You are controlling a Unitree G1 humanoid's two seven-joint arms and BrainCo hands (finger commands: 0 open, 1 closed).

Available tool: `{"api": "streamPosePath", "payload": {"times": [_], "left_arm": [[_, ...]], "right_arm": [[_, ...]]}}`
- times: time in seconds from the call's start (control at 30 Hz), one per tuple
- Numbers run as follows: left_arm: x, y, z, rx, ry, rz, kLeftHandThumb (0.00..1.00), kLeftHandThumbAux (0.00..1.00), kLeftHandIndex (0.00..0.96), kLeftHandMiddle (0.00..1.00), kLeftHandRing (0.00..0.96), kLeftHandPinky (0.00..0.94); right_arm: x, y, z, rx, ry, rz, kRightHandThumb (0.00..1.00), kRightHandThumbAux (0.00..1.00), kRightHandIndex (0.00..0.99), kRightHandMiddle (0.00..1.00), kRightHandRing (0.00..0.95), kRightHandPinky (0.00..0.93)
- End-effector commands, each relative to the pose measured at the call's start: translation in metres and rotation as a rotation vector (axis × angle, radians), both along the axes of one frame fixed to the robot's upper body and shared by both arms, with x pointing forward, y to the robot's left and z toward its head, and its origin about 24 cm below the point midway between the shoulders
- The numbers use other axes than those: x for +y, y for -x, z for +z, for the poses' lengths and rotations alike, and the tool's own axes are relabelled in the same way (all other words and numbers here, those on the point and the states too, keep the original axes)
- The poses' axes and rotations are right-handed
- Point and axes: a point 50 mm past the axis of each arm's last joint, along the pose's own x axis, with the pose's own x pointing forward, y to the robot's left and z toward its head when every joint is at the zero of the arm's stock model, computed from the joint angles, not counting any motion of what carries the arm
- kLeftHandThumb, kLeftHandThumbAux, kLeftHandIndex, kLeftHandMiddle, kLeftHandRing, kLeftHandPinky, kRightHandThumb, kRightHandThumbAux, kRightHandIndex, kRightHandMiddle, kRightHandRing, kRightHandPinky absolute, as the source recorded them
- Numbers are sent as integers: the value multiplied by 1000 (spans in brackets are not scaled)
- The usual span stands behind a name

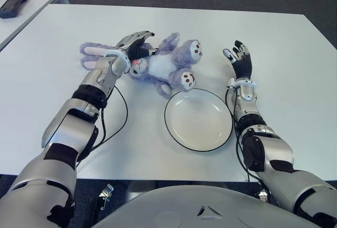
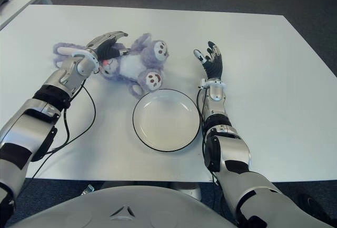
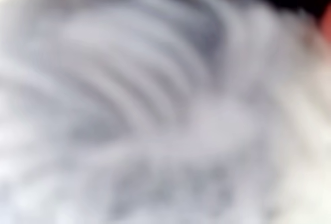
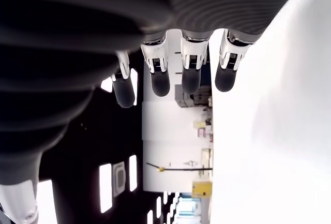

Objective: Put the doll into the plate.

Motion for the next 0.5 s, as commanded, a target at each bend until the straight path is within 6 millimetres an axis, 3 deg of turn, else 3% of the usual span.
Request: {"api": "streamPosePath", "payload": {"times": [0.03,0.5], "left_arm": [[-8,3,-22,126,18,4,259,268,0,23,33,63],[-10,2,-17,126,-10,-31,265,282,0,35,50,95]], "right_arm": [[9,141,-150,591,-145,-95,0,618,124,83,58,75],[9,141,-151,594,-152,-99,0,614,123,84,57,71]]}}
